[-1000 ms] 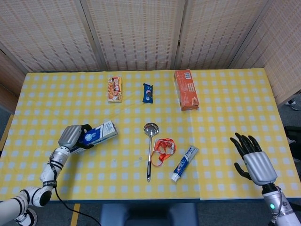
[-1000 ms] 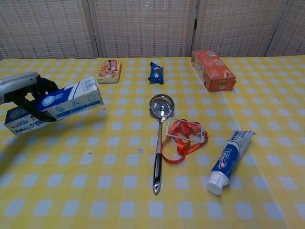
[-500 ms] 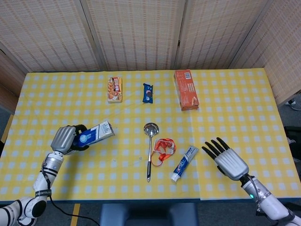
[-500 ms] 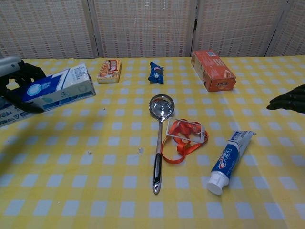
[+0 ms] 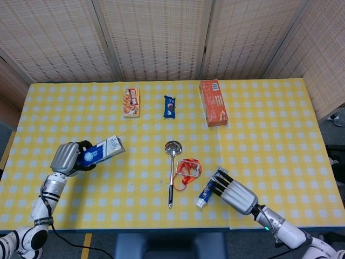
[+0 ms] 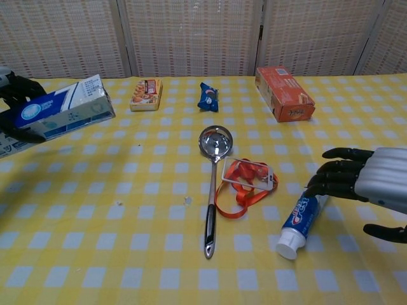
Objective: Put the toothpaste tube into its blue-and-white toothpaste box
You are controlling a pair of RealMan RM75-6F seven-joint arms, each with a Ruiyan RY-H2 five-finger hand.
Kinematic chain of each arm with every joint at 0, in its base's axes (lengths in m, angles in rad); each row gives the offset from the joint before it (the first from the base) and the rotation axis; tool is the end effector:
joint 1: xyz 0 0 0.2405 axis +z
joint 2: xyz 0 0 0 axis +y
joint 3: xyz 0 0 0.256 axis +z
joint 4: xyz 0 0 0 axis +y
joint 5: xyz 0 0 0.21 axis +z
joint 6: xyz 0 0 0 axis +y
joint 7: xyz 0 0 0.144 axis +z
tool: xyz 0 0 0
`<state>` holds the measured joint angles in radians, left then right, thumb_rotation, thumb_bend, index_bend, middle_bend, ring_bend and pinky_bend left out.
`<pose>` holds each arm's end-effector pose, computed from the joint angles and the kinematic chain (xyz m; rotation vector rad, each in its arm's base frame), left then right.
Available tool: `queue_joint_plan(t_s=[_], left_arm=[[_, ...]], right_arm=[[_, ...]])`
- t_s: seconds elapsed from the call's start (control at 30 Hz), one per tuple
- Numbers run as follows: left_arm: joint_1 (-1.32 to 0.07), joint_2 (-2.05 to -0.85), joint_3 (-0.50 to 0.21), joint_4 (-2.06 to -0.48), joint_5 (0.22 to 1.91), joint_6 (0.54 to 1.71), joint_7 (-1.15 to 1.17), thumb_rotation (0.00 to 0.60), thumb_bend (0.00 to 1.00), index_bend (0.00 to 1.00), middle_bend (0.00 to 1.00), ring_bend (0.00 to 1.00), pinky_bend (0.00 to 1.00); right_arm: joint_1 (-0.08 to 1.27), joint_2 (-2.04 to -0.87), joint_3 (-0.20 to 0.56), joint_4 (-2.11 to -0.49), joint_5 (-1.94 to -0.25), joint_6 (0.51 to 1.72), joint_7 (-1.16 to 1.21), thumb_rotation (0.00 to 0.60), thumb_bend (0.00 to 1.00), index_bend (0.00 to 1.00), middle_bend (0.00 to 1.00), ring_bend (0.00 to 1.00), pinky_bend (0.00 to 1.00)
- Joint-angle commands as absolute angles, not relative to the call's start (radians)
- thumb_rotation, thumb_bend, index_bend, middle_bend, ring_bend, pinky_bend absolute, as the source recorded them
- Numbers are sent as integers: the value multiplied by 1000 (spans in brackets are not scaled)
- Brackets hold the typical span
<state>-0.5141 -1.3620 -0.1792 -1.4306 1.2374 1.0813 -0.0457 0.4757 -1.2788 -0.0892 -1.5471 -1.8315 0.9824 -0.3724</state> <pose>-0.2484 0.3311 0.0720 -1.5280 -1.1021 -1.0230 -0.2333 -0.2207 0.0202 2.3551 -0.3899 0.6575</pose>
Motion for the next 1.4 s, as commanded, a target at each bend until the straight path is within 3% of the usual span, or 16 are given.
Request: queue_joint_plan(t_s=[0.03, 0.37, 0.87, 1.07, 1.23, 1.4], left_arm=[[-510, -1358, -179, -1427, 1241, 1085, -58, 600, 152, 524, 725, 525, 467], [-504, -1342, -180, -1416, 1250, 1083, -94, 600, 153, 524, 725, 525, 467], [-504, -1334, -182, -1396, 1254, 1071, -134, 600, 153, 524, 725, 525, 466], [-502, -1323, -179, -1389, 1259, 1062, -155, 600, 155, 525, 725, 517, 461], [-498, -1315, -183, -1388, 1256, 1065, -166, 600, 157, 525, 725, 515, 459], [-495, -1311, -186, -1392, 1255, 1071, -169, 600, 156, 525, 725, 515, 459]], right_arm=[[492, -1310, -99, -1523, -1862, 990, -367, 600, 424, 172, 185, 129, 0], [517, -1408, -107, -1390, -1934, 1047, -406, 600, 425, 233, 237, 176, 6], [531, -1528, -131, -1220, -1950, 1108, -351, 600, 425, 324, 319, 254, 111], [529, -1583, -141, -1128, -1975, 1169, -332, 600, 424, 421, 431, 381, 271], [518, -1636, -140, -1039, -1999, 1256, -330, 600, 424, 576, 567, 537, 433], [512, -1671, -136, -965, -2018, 1342, -317, 600, 424, 689, 662, 620, 528]])
